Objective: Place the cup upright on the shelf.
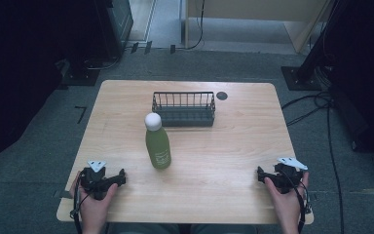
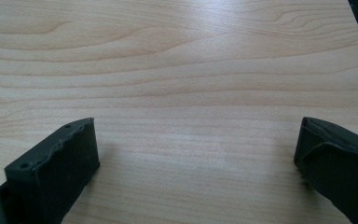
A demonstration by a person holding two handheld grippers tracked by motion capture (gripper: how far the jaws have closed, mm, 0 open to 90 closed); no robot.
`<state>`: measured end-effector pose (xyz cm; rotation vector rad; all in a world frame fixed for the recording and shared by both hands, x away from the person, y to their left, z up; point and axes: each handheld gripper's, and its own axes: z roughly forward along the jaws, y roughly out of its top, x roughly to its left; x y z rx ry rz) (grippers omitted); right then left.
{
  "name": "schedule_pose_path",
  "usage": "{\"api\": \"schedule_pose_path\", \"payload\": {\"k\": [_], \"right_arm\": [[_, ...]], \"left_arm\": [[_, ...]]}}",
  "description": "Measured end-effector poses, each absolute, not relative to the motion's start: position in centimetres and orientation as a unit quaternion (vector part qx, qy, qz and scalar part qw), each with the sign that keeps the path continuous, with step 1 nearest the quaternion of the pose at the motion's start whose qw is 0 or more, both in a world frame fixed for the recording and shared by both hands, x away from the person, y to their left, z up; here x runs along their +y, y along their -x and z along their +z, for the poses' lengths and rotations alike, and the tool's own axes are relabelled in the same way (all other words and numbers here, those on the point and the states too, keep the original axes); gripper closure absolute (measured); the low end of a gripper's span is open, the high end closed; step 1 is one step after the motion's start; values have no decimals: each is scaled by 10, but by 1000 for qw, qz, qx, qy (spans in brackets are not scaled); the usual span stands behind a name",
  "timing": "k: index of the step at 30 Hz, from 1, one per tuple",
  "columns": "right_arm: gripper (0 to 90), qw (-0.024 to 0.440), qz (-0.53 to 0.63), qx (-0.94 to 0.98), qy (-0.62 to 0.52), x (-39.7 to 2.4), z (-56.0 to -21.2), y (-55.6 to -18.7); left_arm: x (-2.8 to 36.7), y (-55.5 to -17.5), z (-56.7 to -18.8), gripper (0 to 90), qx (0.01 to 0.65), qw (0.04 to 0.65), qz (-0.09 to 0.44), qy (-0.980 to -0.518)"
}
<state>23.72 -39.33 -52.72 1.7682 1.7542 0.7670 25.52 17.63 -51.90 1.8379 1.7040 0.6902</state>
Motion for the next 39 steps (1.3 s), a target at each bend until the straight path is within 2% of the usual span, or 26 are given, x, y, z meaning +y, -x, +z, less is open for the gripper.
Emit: {"api": "schedule_pose_path", "payload": {"k": [13, 25, 27, 39], "right_arm": [[5, 261, 291, 671, -630, -355, -518, -231], [5, 247, 337, 707, -571, -296, -491, -238], [48, 248, 349, 709, -561, -283, -488, -239], [22, 235, 368, 734, -520, -232, -480, -248]], "left_arm": [[176, -255, -519, 0, 632, 268, 256, -681], [176, -255, -519, 0, 632, 268, 256, -680], [176, -255, -519, 1, 632, 268, 256, -680], [176, -255, -519, 0, 632, 268, 256, -680]]}}
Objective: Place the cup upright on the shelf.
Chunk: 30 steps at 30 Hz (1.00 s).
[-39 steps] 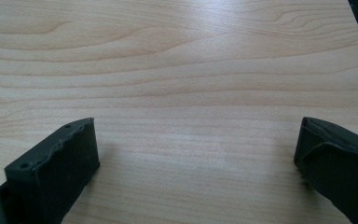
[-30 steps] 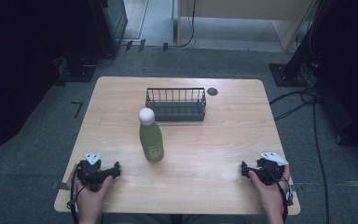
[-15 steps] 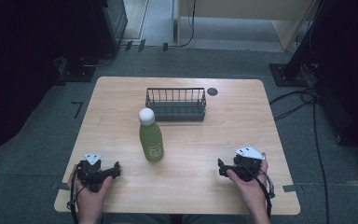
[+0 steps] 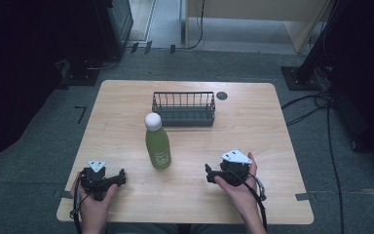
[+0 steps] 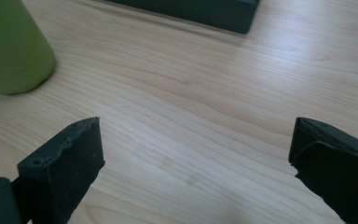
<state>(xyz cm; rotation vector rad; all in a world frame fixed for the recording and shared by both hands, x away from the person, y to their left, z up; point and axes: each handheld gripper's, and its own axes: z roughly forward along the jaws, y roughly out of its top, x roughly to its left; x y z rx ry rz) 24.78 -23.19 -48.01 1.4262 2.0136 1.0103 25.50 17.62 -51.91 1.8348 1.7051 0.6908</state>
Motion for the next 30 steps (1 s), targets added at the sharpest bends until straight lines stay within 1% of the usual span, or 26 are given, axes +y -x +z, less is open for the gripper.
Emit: {"api": "schedule_pose_path", "payload": {"k": [5, 9, 12, 18, 21, 23, 26, 30], "right_arm": [[12, 221, 376, 746, -503, -209, -478, -253], [12, 215, 383, 749, -496, -198, -475, -255], [12, 212, 393, 754, -481, -180, -471, -257], [16, 202, 410, 758, -465, -159, -467, -258], [36, 195, 419, 762, -453, -146, -465, -258], [67, 191, 426, 763, -447, -135, -466, -259], [79, 191, 430, 762, -445, -130, -466, -259], [121, 185, 444, 761, -434, -118, -465, -262]], "left_arm": [[176, -255, -519, 0, 632, 268, 256, -680], [176, -255, -519, 0, 632, 268, 256, -680], [176, -255, -519, 0, 632, 268, 256, -680], [176, -255, -519, 0, 632, 268, 256, -680], [176, -255, -519, 1, 632, 269, 256, -680], [176, -255, -519, 0, 632, 269, 256, -680], [176, -255, -519, 1, 632, 268, 256, -680], [176, -255, -519, 0, 632, 268, 256, -680]]}}
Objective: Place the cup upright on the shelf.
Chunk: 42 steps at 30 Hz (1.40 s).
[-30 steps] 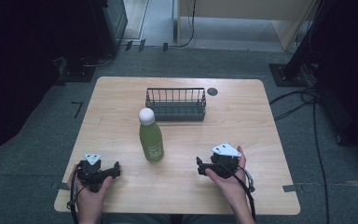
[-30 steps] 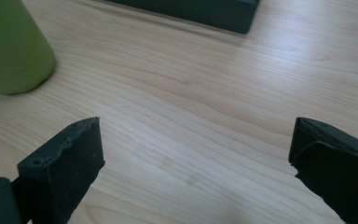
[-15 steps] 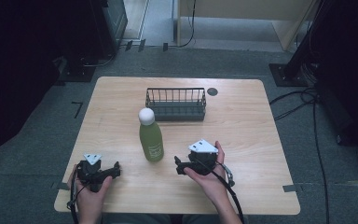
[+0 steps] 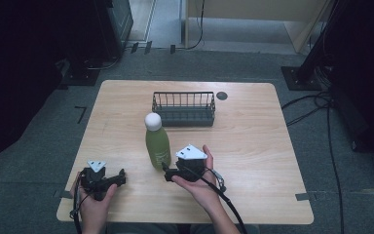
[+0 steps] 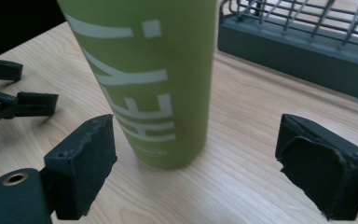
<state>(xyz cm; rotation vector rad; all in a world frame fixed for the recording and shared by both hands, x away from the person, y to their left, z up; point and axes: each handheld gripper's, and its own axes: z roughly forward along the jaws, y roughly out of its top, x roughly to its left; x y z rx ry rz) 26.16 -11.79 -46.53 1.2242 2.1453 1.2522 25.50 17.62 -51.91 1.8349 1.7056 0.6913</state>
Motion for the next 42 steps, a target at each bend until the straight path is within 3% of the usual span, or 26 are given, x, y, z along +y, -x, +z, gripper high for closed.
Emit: {"api": "schedule_pose_path", "payload": {"k": [32, 42], "right_arm": [[125, 215, 488, 729, -428, -72, -455, -284], [193, 227, 492, 731, -414, -68, -447, -291]], "left_arm": [[176, -255, -519, 0, 632, 268, 256, -680], [176, -255, -519, 0, 632, 268, 257, -680]]}}
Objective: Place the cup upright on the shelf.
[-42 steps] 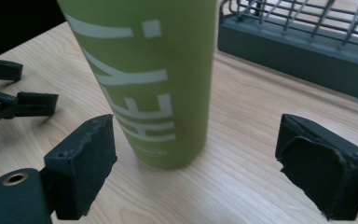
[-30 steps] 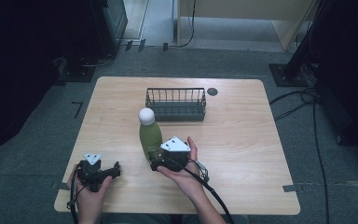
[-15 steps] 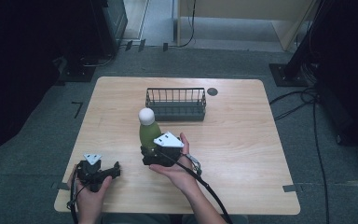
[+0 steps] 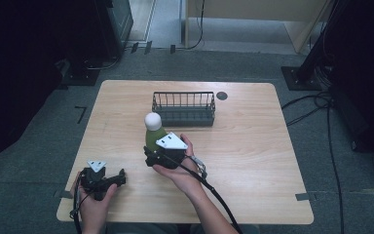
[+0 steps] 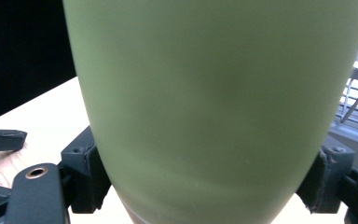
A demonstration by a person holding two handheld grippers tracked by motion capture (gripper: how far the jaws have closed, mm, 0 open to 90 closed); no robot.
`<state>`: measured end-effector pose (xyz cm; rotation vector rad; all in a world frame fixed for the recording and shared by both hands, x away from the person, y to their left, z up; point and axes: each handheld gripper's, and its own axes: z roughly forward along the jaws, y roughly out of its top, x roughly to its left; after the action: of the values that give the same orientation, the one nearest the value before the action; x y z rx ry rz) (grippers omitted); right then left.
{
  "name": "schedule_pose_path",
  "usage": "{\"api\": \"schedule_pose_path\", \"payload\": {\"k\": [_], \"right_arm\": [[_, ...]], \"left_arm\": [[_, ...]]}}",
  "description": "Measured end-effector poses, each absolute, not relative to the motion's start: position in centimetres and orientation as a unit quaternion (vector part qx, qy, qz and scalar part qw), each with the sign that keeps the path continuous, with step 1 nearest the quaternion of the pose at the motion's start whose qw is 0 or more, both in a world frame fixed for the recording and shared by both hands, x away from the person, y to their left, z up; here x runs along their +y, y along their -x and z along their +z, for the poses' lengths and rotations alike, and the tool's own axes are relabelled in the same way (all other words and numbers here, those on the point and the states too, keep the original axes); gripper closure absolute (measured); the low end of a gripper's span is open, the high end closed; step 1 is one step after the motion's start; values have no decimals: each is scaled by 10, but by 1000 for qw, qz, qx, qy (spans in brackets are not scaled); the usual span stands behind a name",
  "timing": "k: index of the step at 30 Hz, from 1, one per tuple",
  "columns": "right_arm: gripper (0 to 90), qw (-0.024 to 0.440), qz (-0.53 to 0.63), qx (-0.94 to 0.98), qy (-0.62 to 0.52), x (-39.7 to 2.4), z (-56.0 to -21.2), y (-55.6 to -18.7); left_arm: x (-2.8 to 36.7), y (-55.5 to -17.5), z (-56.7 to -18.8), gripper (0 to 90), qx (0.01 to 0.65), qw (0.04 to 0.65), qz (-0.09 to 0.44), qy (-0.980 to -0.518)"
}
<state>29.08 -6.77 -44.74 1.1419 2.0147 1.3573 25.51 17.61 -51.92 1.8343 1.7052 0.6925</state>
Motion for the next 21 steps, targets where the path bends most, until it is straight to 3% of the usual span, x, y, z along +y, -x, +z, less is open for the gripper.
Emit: {"api": "schedule_pose_path", "payload": {"k": [6, 9, 21], "right_arm": [[148, 213, 490, 738, -412, -66, -449, -295], [196, 216, 486, 740, -412, -66, -449, -297], [205, 197, 487, 746, -410, -74, -444, -300]], "left_arm": [[176, -255, -519, 0, 632, 269, 256, -680], [176, -255, -519, 0, 632, 269, 256, -680], [176, -256, -519, 0, 631, 269, 256, -681]]}}
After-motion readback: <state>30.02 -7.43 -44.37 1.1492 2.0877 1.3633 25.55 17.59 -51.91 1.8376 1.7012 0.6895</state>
